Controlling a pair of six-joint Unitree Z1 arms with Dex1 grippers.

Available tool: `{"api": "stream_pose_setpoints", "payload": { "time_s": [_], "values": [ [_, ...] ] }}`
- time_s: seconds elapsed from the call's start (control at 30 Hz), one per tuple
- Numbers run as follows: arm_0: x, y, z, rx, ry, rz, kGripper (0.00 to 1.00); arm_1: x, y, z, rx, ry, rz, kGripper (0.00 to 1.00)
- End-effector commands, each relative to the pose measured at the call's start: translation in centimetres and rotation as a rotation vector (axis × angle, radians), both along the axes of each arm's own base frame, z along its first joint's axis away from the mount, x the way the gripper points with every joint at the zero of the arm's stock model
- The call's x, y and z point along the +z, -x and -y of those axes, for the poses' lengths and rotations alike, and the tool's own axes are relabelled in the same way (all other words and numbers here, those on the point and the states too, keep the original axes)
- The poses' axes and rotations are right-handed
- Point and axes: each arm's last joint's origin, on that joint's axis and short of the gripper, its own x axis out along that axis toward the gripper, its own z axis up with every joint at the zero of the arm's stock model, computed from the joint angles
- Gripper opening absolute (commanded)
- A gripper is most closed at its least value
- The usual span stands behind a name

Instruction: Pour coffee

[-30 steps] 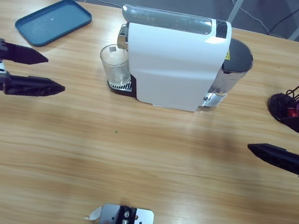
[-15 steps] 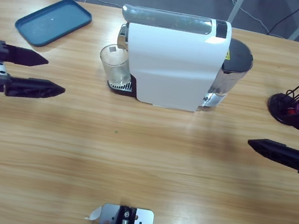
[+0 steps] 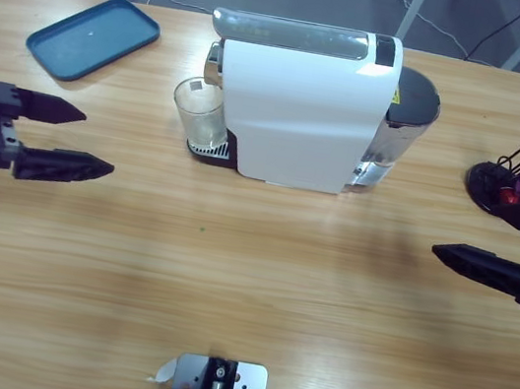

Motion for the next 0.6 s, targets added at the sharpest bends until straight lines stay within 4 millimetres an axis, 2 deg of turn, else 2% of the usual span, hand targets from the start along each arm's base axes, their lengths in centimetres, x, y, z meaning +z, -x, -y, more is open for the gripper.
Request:
{"api": "stream_pose_setpoints", "payload": {
  "time_s": [0.03, 0.6],
  "values": [
    [0.26, 0.89, -0.81, -0.001, -0.035, 0.085, 1.000, -1.13, -0.11, 0.19, -0.030, 0.016, -0.026, 1.000],
    [0.25, 0.59, -0.71, 0.135, 0.038, -0.038, 1.000, -1.29, -0.37, 0.01, -0.031, 0.023, -0.035, 1.000]
  ]
}}
